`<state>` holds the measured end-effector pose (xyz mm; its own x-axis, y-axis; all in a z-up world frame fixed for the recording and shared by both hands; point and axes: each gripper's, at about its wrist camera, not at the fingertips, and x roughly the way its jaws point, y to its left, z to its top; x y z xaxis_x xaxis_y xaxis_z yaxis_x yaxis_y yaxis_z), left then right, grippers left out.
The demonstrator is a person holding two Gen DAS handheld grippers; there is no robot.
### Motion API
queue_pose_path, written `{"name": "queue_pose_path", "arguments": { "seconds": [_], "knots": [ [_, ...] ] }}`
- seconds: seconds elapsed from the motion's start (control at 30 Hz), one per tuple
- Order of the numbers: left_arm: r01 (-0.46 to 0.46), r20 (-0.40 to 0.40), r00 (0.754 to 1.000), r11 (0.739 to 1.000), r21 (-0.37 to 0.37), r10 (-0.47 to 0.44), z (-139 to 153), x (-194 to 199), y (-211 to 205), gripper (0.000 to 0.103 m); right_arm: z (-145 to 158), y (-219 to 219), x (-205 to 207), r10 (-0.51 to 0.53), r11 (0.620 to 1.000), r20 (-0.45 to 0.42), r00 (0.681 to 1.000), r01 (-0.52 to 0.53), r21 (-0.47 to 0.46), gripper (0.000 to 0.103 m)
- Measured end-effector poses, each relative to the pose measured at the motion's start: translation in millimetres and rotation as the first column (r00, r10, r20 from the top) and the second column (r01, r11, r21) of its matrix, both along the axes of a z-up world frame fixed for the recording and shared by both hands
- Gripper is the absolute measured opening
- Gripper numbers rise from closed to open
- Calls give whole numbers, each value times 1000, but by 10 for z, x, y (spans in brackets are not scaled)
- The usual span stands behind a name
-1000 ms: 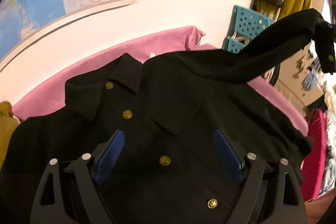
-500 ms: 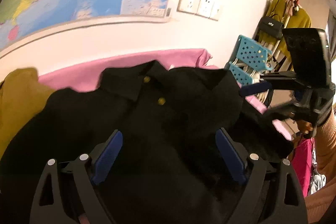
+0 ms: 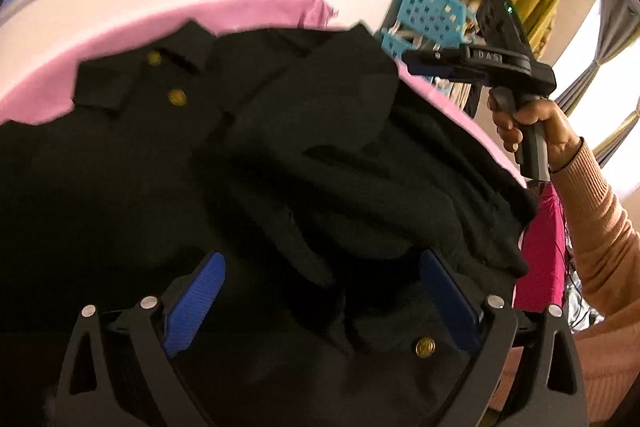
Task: Fold large clothes
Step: 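Grasp a jacket sleeve with the right tool and fold it toward the body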
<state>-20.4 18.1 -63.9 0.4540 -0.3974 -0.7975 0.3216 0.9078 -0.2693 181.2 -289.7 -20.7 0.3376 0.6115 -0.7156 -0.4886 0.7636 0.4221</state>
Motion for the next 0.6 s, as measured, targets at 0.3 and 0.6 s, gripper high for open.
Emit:
{"name": "queue_pose_path", "arguments": {
  "seconds": [0.3, 0.6],
  "knots": [
    [-150, 88, 985, 988, 37, 146, 396, -101, 454, 7, 176, 338, 39, 94, 994, 80, 992, -99, 55, 24],
    [-327, 151, 942, 919, 219, 299, 447, -323, 985, 57, 286, 638, 215, 127, 992, 125, 984, -124, -31, 39]
  ]
}}
